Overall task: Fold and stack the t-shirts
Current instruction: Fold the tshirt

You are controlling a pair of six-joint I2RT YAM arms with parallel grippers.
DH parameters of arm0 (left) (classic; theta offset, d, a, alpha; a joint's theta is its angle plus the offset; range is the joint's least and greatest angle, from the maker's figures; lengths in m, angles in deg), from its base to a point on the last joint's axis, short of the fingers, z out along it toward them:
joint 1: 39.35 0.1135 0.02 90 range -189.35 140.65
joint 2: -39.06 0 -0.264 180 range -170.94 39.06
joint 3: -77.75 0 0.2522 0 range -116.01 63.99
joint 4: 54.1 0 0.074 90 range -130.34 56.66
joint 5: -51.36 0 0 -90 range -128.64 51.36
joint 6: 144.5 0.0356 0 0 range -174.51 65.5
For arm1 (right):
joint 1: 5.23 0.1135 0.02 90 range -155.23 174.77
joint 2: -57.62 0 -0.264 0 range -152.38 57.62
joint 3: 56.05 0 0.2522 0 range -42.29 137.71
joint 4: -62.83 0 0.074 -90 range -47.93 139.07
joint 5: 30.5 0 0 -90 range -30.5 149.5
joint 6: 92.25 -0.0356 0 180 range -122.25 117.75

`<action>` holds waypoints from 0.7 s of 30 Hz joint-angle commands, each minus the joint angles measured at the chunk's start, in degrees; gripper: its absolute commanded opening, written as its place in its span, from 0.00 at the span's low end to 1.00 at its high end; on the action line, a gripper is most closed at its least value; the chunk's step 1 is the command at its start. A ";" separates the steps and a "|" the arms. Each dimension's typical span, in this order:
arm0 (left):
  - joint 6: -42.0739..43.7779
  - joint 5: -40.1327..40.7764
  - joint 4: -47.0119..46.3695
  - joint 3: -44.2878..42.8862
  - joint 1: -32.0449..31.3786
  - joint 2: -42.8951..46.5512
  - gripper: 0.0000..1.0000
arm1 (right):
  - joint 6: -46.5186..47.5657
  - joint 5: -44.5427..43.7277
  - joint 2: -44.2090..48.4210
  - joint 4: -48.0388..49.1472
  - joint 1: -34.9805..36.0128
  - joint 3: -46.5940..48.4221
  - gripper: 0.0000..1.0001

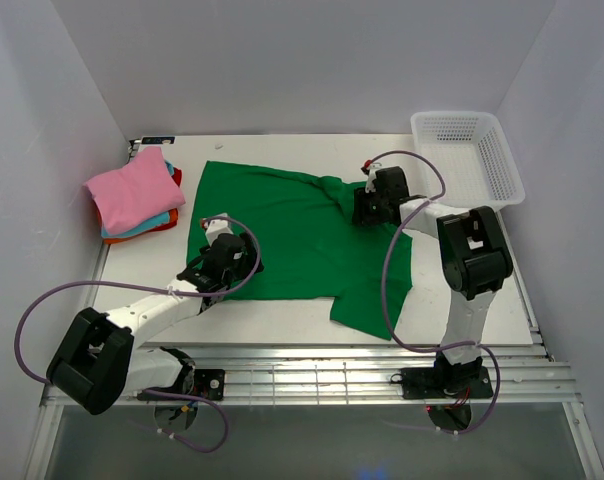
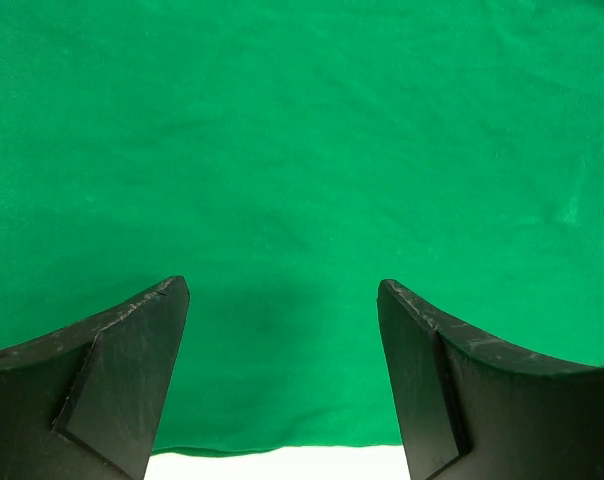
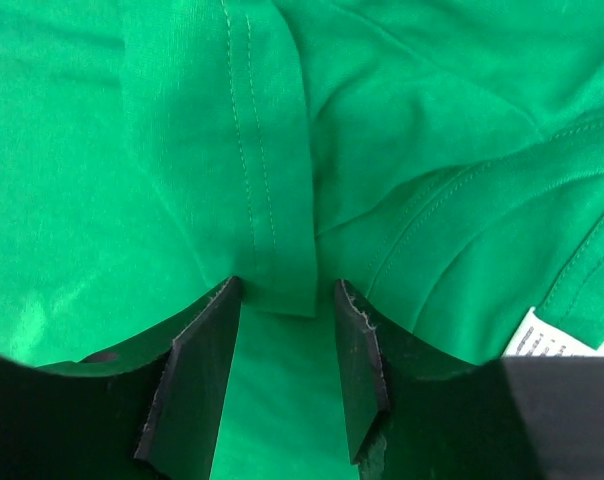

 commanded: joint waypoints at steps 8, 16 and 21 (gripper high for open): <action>1.58 6.59 -0.13 -5.71 -0.09 0.54 0.87 | -0.42 -1.73 -1.24 2.32 -0.07 3.65 0.35; 4.57 9.24 0.31 -14.16 1.74 -5.78 0.87 | 1.87 -4.89 0.61 -0.58 -0.16 6.89 0.27; 5.19 9.24 1.89 -21.54 7.81 -14.47 0.87 | 3.89 -6.30 0.35 -5.50 -0.59 12.51 0.10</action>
